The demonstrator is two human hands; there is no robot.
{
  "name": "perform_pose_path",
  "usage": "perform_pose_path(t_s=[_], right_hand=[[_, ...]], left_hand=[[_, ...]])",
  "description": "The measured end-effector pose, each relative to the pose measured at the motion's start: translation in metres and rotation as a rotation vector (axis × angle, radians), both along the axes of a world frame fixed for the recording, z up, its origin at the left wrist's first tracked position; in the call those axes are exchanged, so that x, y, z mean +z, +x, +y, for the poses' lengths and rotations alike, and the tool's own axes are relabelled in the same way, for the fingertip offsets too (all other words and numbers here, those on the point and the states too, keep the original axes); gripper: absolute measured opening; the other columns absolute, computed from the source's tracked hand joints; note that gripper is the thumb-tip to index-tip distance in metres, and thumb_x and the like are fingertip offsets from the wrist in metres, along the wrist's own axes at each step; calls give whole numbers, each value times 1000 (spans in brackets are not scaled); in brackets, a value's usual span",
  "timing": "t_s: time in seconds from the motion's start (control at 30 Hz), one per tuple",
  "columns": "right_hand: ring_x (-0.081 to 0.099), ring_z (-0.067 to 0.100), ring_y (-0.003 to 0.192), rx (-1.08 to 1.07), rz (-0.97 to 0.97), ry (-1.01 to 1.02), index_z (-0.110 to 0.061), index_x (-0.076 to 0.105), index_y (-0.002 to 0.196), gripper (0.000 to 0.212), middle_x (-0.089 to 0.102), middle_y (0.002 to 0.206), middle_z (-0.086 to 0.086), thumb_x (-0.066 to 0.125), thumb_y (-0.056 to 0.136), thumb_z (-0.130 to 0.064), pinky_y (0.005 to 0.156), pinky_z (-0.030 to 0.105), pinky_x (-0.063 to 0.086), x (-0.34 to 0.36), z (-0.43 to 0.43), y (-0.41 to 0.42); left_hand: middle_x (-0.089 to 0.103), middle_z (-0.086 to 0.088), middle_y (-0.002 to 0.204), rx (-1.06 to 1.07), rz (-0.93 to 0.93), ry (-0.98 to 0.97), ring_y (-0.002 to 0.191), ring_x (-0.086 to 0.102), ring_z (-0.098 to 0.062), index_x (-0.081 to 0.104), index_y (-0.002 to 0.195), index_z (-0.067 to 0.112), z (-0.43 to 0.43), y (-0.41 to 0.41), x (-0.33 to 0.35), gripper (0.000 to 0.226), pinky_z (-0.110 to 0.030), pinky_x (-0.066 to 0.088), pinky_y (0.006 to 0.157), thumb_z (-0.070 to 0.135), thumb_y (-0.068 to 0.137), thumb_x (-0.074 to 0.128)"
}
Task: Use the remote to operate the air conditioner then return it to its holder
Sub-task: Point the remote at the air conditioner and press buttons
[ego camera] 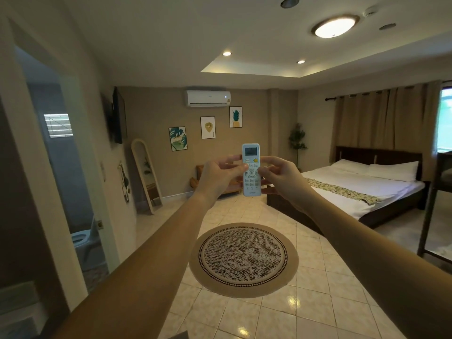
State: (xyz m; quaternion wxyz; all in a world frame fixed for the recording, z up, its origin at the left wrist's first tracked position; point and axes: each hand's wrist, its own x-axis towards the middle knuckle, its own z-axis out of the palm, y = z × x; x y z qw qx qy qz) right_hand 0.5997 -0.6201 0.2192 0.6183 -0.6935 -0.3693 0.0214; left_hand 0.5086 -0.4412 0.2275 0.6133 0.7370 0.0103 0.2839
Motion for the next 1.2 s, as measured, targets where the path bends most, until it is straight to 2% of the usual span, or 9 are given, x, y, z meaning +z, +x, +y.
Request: perform_pose_path(t_s=[0.13, 0.23, 0.33, 0.47, 0.53, 0.73, 0.9, 1.03, 1.2], right_hand=[[78, 22, 99, 17, 122, -39, -17, 64, 136, 32, 75, 114, 8, 61, 105, -20, 74, 38, 68, 7, 4, -1], [78, 26, 101, 41, 267, -82, -16, 65, 132, 29, 75, 115, 11, 64, 103, -21, 74, 39, 68, 15, 9, -3], [79, 28, 102, 59, 414, -101, -12, 67, 132, 31, 78, 114, 13, 67, 102, -19, 86, 44, 66, 24, 17, -2], [81, 27, 91, 70, 552, -102, -3, 68, 124, 27, 81, 104, 17, 67, 101, -16, 77, 36, 66, 37, 28, -4], [80, 26, 86, 72, 563, -116, -2, 67, 120, 23, 81, 98, 16, 66, 101, -15, 74, 35, 65, 42, 33, -6], [82, 23, 75, 76, 540, -152, -3, 67, 119, 21, 83, 87, 14, 65, 102, -15, 67, 32, 65, 51, 43, -11], [81, 25, 81, 81, 535, -155, -4, 68, 115, 18, 83, 86, 13, 66, 101, -15, 69, 32, 66, 55, 48, -15], [82, 25, 80, 76, 543, -155, -4, 68, 112, 16, 83, 86, 13, 66, 101, -15, 64, 31, 67, 58, 50, -18], [81, 22, 70, 74, 539, -149, -5, 68, 107, 12, 82, 78, 12, 64, 102, -14, 57, 29, 66, 58, 50, -23]], left_hand=[[82, -9, 112, -15, 81, -68, 96, 82, -25, 74, 125, 16, 5, 0, 5, 34, -47, 67, 83, 16, 92, 81], [84, -8, 101, -19, 167, -150, 87, 83, -23, 74, 118, 13, 7, -2, 14, 26, -39, 67, 69, 10, 92, 80], [84, -6, 84, 20, 266, -195, 71, 83, -18, 74, 110, 12, 8, -5, 24, 18, -29, 64, 56, 12, 93, 79], [84, -8, 83, 30, 366, -237, 71, 82, -19, 75, 104, 9, 12, -8, 32, 12, -24, 62, 51, 18, 96, 73], [84, -10, 89, 43, 390, -256, 73, 81, -20, 74, 105, 9, 15, -9, 35, 13, -23, 61, 48, 19, 96, 73], [80, -9, 88, 83, 391, -268, 57, 78, -15, 73, 104, 9, 21, -13, 43, 15, -20, 57, 43, 21, 95, 75], [80, -11, 92, 72, 381, -297, 68, 79, -18, 73, 104, 8, 27, -17, 46, 16, -23, 62, 49, 20, 94, 76], [80, -10, 97, 86, 376, -285, 79, 78, -18, 72, 115, 8, 30, -17, 48, 25, -23, 65, 58, 21, 94, 76], [79, -10, 94, 109, 386, -301, 74, 77, -17, 73, 112, 8, 28, -17, 49, 24, -22, 63, 51, 22, 93, 77]])
